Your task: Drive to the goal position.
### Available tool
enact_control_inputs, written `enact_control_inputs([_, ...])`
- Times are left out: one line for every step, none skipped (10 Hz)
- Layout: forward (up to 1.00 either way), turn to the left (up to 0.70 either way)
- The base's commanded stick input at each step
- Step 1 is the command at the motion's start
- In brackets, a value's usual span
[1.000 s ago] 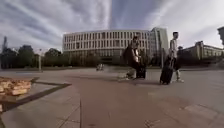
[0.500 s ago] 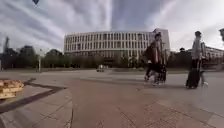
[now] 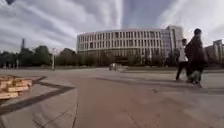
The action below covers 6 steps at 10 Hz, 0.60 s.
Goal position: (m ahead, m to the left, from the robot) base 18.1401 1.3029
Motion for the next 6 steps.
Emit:
enact_control_inputs([0.85,0.0])
enact_control_inputs([0.85,0.0])
enact_control_inputs([0.85,0.0])
enact_control_inputs([0.85,0.0])
enact_control_inputs([0.85,0.0])
enact_control_inputs([0.85,0.0])
